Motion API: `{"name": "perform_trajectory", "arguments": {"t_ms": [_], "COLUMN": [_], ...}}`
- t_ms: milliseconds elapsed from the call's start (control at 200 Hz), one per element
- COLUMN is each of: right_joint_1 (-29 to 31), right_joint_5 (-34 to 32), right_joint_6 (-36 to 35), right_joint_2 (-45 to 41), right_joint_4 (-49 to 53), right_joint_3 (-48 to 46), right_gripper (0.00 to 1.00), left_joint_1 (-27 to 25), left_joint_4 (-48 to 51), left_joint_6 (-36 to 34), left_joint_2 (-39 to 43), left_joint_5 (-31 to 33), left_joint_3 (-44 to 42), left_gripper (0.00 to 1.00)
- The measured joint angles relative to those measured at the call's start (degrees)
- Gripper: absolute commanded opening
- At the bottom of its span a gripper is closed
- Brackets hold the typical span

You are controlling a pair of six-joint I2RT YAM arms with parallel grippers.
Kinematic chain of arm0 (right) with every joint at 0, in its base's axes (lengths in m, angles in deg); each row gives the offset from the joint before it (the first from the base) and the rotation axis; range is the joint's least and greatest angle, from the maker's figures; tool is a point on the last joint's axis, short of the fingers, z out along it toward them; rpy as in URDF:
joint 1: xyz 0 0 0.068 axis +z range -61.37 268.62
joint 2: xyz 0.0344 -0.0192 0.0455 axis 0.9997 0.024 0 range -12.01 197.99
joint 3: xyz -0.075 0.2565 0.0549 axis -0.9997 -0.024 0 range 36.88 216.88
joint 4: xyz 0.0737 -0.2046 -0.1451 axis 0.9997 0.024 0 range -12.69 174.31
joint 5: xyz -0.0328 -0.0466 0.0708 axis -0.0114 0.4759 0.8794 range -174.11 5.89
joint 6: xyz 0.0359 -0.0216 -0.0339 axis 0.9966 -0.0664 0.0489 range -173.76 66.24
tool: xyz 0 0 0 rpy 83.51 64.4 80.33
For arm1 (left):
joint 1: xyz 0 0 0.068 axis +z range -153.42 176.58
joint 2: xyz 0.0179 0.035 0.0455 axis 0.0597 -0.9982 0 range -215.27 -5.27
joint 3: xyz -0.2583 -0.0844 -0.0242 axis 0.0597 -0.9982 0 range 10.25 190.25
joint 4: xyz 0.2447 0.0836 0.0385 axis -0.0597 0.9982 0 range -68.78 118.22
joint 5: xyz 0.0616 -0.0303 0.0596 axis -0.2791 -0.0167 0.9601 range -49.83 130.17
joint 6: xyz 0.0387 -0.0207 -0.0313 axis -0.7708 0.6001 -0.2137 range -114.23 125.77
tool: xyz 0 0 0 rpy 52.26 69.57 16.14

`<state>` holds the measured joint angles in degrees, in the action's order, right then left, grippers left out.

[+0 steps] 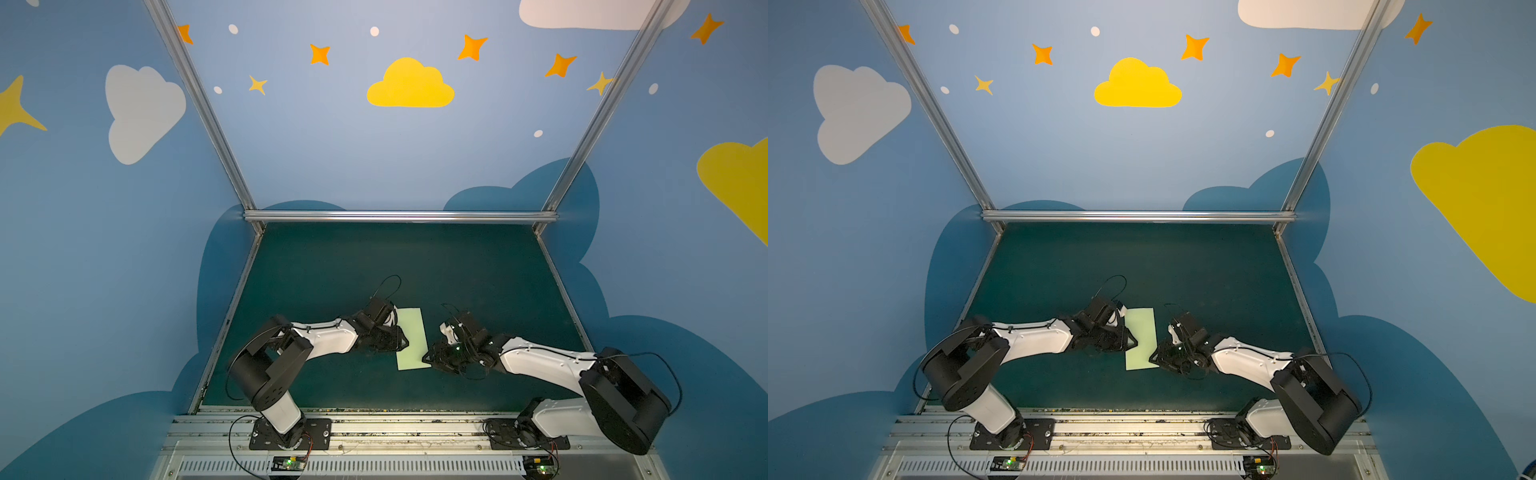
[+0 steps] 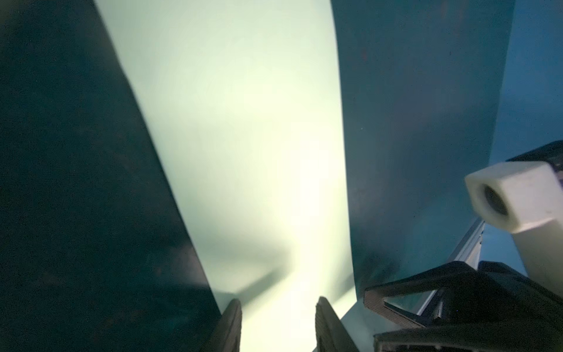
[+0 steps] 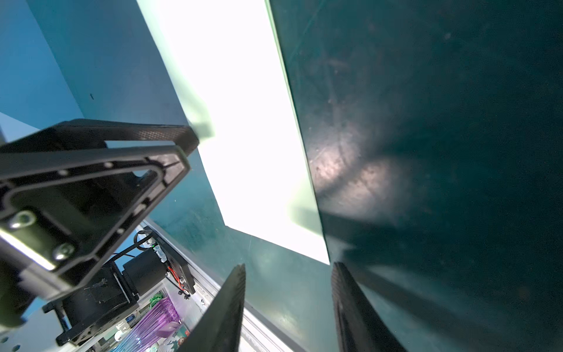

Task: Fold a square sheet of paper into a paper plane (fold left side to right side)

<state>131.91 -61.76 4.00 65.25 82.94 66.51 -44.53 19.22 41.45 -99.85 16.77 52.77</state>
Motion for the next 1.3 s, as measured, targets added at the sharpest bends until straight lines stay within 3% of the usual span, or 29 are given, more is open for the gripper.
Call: {"name": "perform_trajectory", "arguments": {"t_ms": [591, 786, 996, 1301], "right_joint_1": [-0.09, -0.11, -0.35, -0.42], "right_joint_5": [2.32, 2.29, 0.13, -0.04], "right_joint_6": [0.13, -0.11, -1.16, -0.96], "right_joint_2": [5.57, 6.73, 4.87, 3.67], "right_joint_4": [-4.63, -4.50, -1.40, -1.42], "right_joint_3": [1.42, 2.64, 3.02, 1.55], "right_gripper": [0.42, 0.42, 0.50, 0.47], "left_joint_1": [0.09, 0.07, 0.07, 0.07], "left_joint_4": [-4.74, -5.11, -5.53, -5.70], "left_joint_6": [0.81, 1.03, 1.20, 1.22], "left_joint_2": [-0.15, -0.26, -0.46, -0.52], "left_joint_5": [0.07, 0.07, -0.04, -0.11], "left_joint_3": [-1.95, -1.97, -1.97, -1.97], "left_gripper": [0.41, 0.41, 0.41, 0.41]}}
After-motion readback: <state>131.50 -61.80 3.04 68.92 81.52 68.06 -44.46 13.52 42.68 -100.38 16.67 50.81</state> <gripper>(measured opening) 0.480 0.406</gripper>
